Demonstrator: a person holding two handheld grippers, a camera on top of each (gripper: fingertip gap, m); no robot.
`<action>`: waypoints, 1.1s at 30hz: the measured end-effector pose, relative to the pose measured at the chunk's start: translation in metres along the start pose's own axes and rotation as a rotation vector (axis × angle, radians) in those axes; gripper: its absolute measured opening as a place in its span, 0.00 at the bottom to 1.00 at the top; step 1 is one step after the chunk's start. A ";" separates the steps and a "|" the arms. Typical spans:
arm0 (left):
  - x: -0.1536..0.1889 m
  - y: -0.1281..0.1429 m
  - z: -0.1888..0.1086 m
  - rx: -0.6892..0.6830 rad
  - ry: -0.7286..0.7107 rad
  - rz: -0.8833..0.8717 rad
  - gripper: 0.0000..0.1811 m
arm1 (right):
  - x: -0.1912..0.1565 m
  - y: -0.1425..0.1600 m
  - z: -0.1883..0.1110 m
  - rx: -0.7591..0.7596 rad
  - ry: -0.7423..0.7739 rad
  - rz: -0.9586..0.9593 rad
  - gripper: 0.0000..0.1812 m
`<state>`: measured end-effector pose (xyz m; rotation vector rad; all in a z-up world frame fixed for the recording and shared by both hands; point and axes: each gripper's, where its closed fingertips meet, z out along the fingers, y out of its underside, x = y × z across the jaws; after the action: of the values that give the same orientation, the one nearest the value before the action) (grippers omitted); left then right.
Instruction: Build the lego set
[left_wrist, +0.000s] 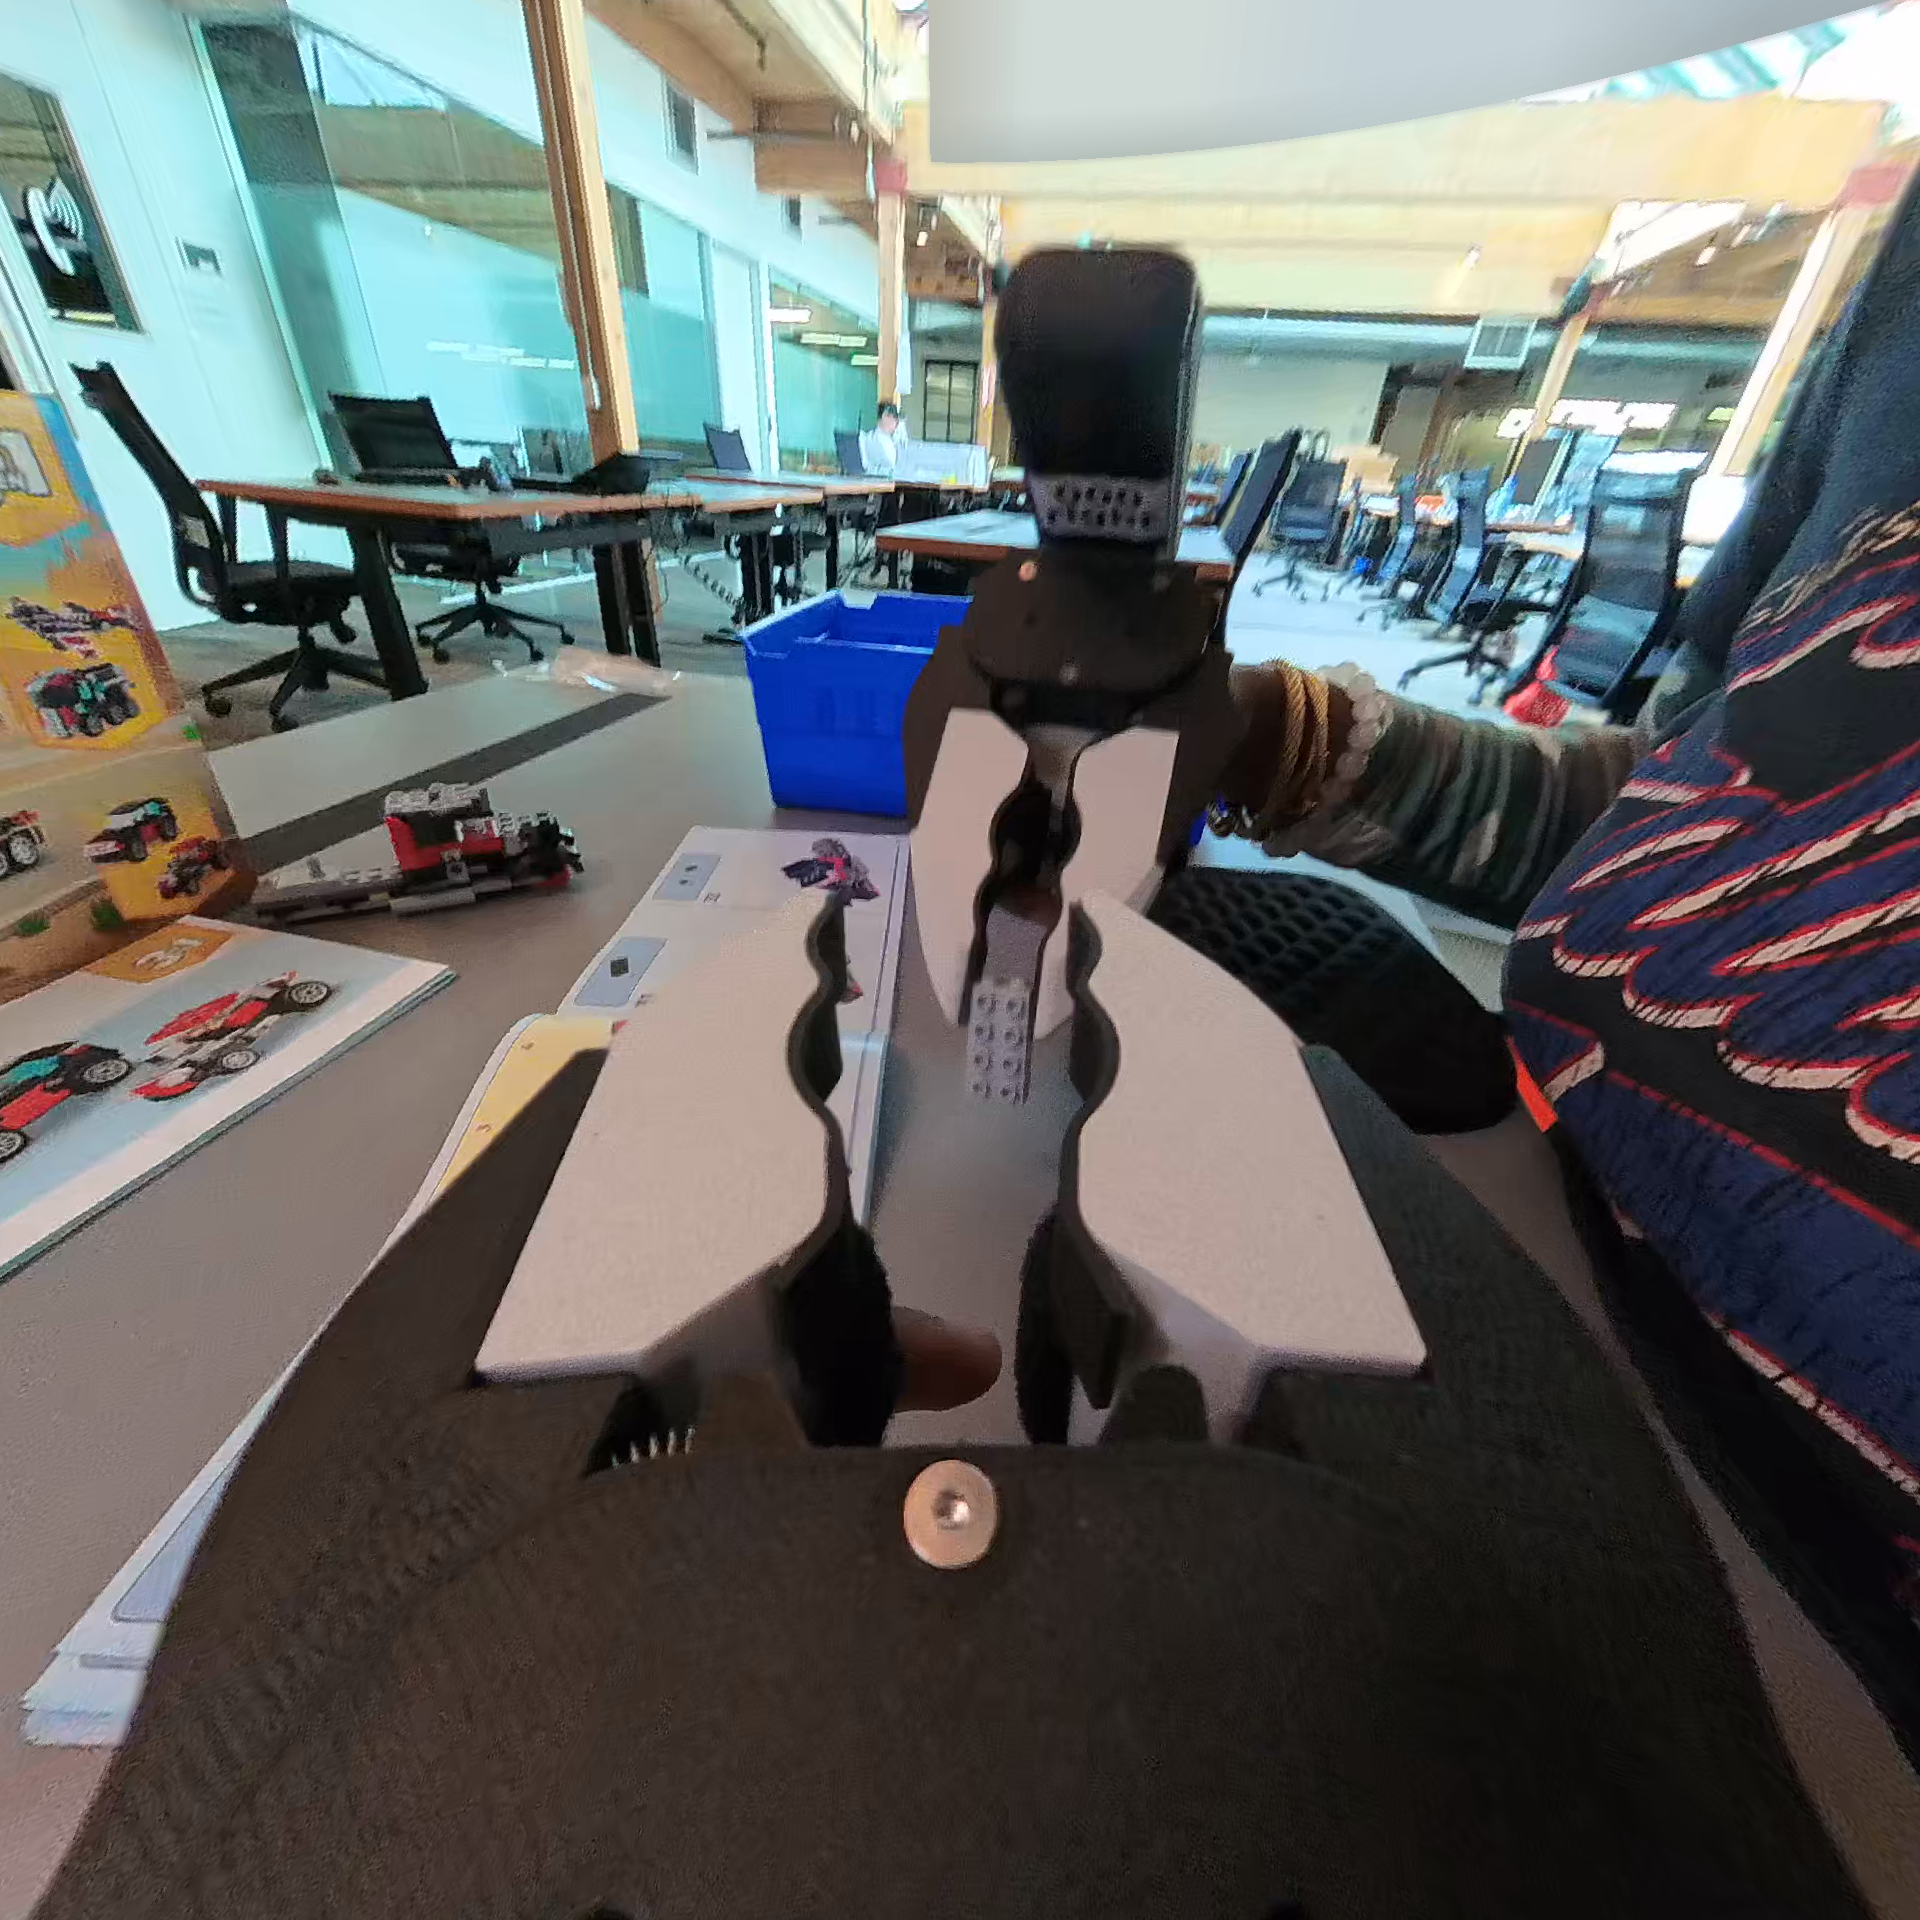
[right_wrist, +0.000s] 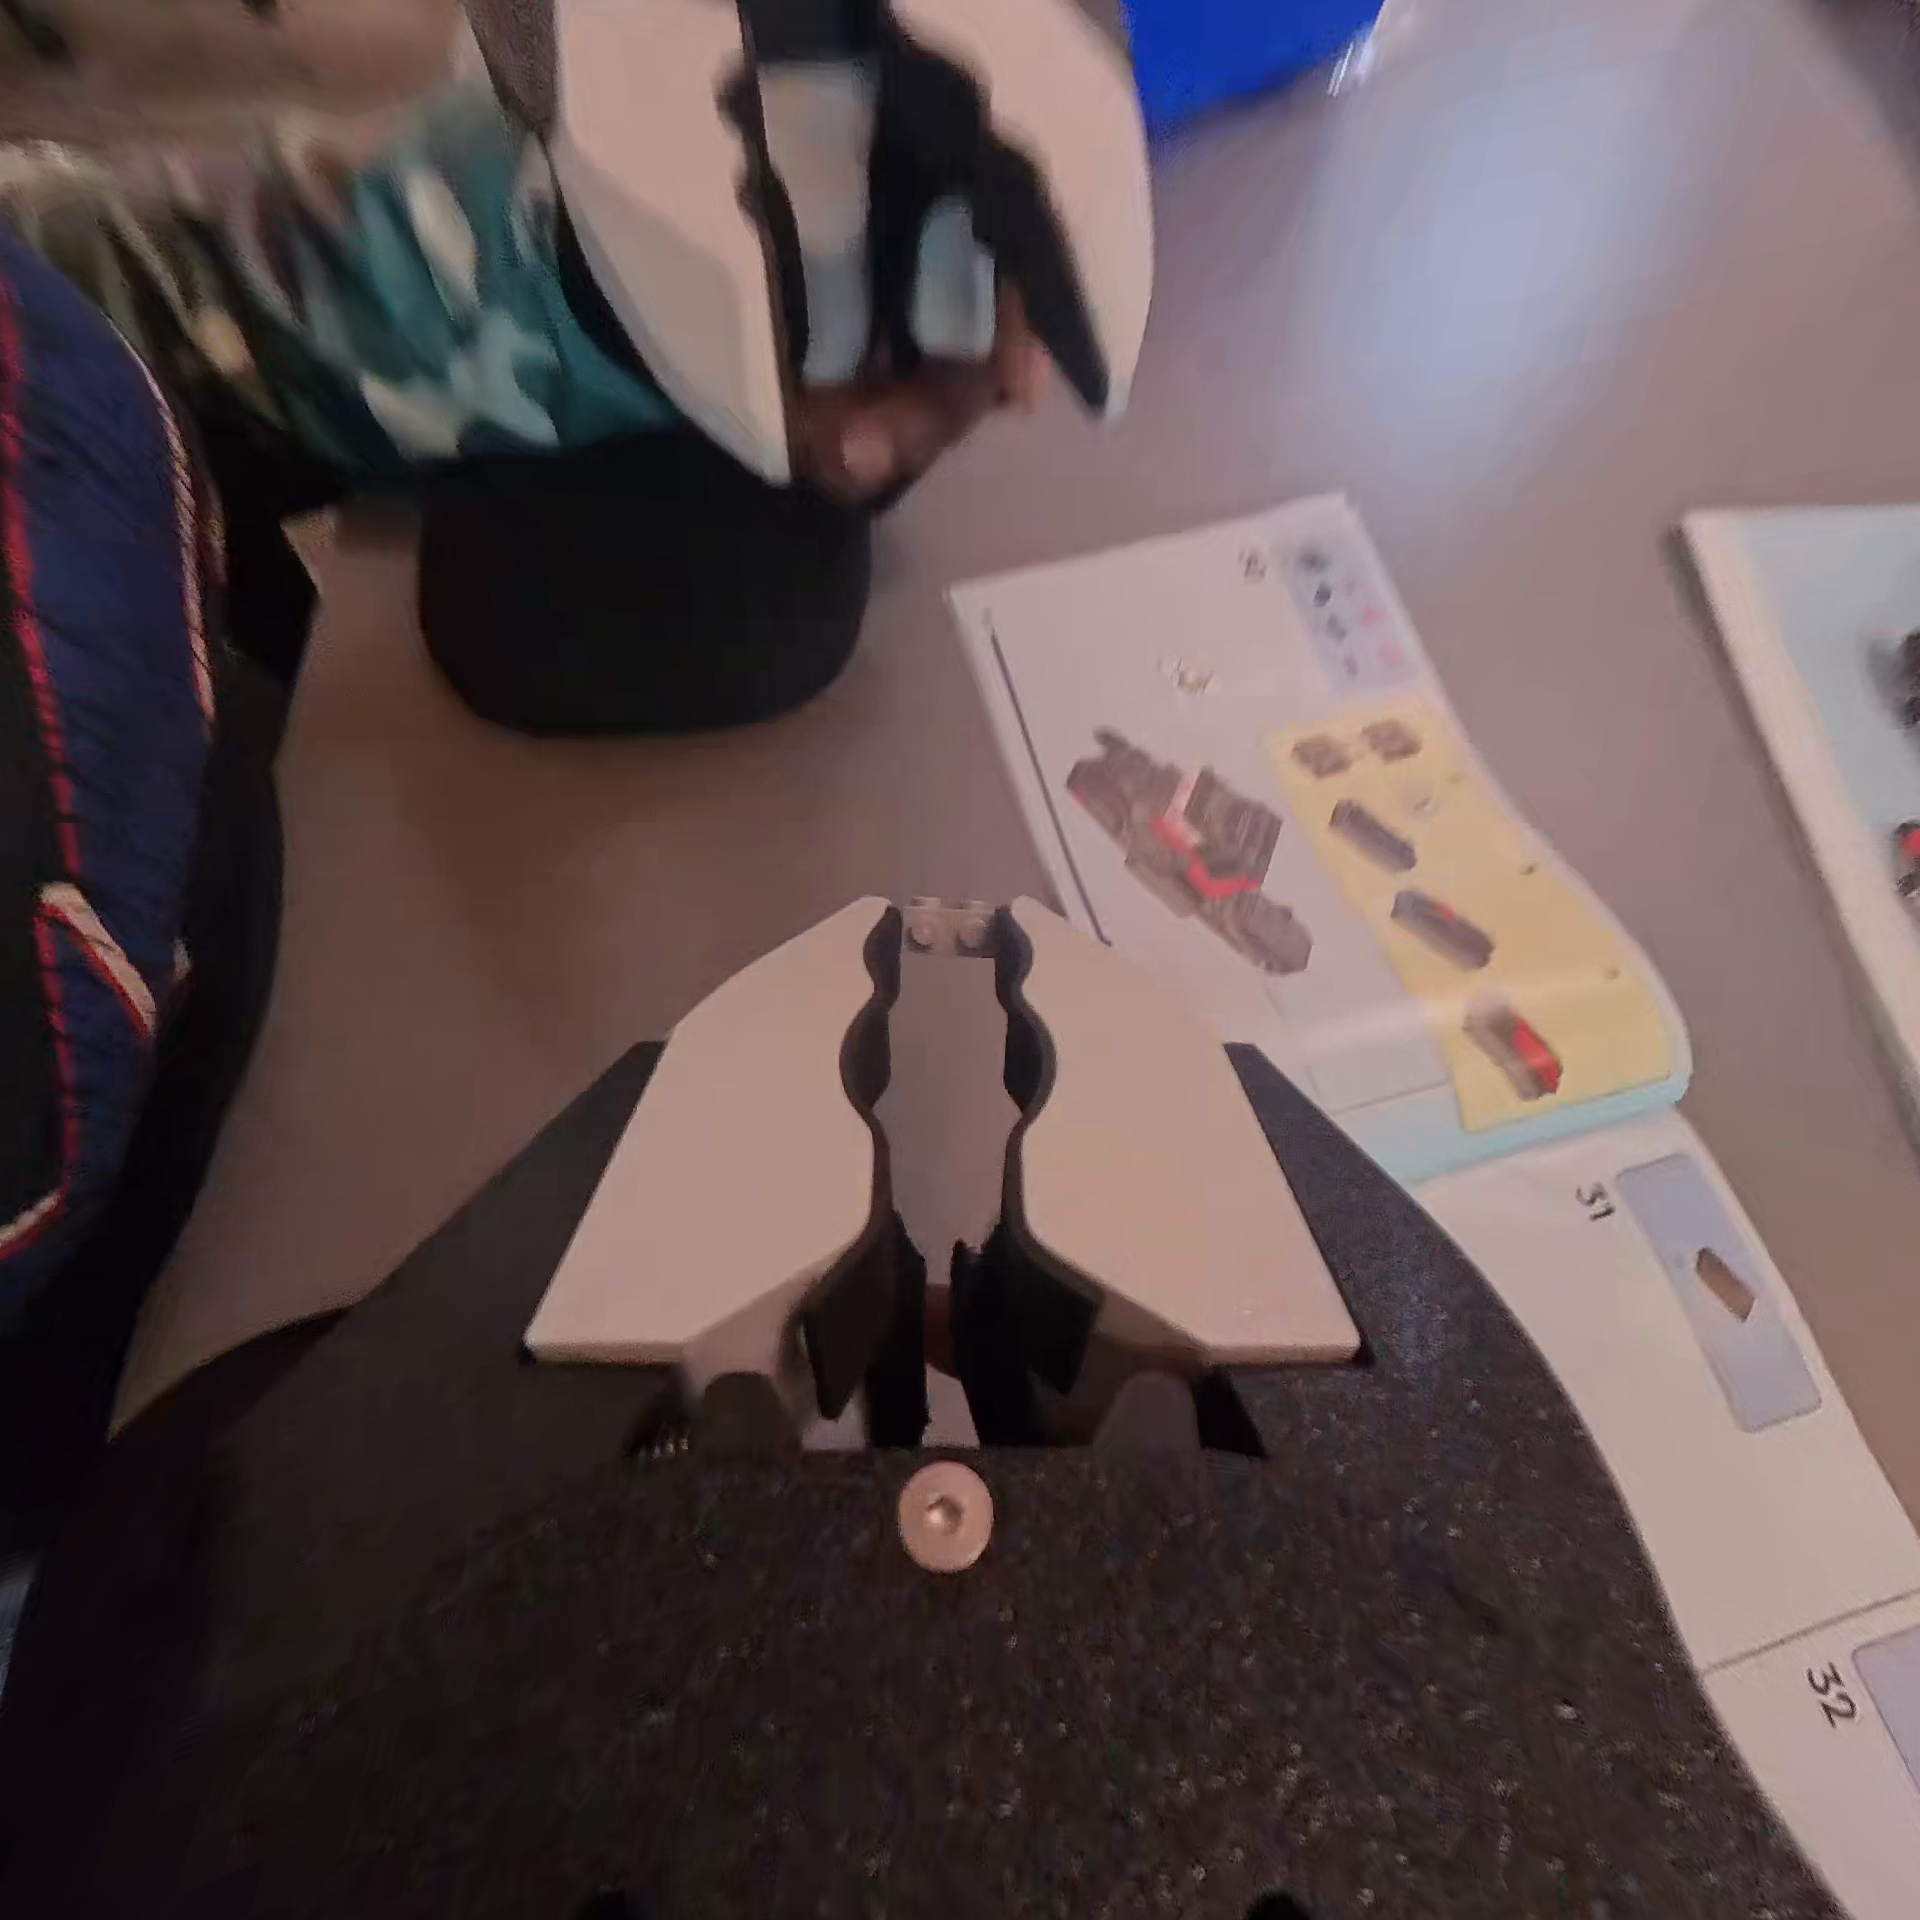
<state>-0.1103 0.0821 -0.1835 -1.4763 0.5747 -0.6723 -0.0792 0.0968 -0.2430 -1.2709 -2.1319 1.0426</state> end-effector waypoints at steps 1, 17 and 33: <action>0.001 -0.002 -0.002 0.023 0.009 -0.009 0.22 | -0.001 0.007 0.003 -0.053 -0.004 -0.004 0.09; 0.000 -0.013 -0.015 0.122 0.018 -0.038 0.22 | -0.002 0.040 0.015 -0.345 -0.023 -0.128 0.09; -0.001 -0.012 -0.015 0.118 0.021 -0.053 0.22 | -0.004 0.033 0.013 -0.248 -0.036 -0.094 0.11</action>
<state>-0.1219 0.0728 -0.1724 -1.3793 0.5049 -0.7510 -0.0686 0.0978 -0.2767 -1.2532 -2.3817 0.7870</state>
